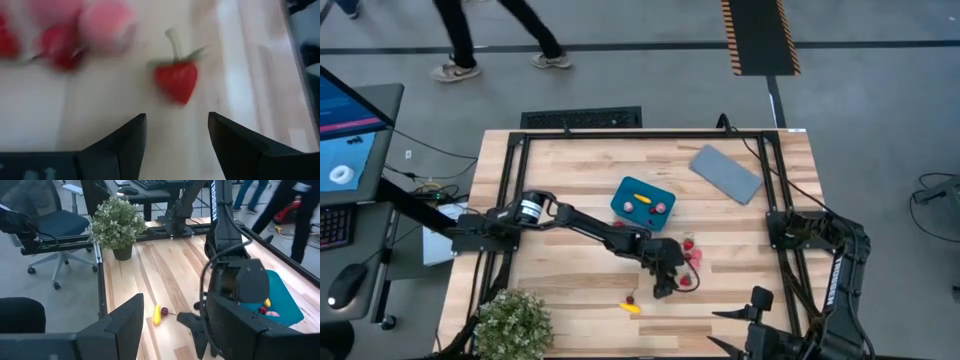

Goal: Pick and placing Produce into tupperware
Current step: Put the red strawberry into the blue bin, then put the peach into the blue bin

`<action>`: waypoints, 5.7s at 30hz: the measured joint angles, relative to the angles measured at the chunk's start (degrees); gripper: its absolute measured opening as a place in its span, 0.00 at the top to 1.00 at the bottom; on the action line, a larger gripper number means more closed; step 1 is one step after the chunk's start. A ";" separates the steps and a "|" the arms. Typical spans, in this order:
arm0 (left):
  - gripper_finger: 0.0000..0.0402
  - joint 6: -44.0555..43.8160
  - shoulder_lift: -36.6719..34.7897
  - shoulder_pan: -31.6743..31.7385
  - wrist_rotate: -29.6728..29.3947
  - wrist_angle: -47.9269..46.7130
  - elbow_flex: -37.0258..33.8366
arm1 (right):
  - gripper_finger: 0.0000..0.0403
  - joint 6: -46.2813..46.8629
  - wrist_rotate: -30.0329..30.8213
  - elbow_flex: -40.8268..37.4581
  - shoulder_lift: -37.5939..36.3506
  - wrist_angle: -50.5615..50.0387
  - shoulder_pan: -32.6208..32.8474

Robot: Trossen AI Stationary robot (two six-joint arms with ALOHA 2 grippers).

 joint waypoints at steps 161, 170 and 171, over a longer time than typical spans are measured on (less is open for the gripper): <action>0.46 18.11 -7.68 4.68 -13.33 -46.61 14.65 | 0.41 -3.02 -6.09 -0.02 2.69 4.41 -3.15; 0.47 18.89 -4.91 4.97 -12.75 -43.72 14.49 | 0.41 -4.63 -5.73 -0.02 2.80 4.20 -3.38; 0.47 19.03 -4.59 4.99 -12.75 -42.65 14.49 | 0.41 -4.61 -5.89 -0.02 2.80 4.00 -3.59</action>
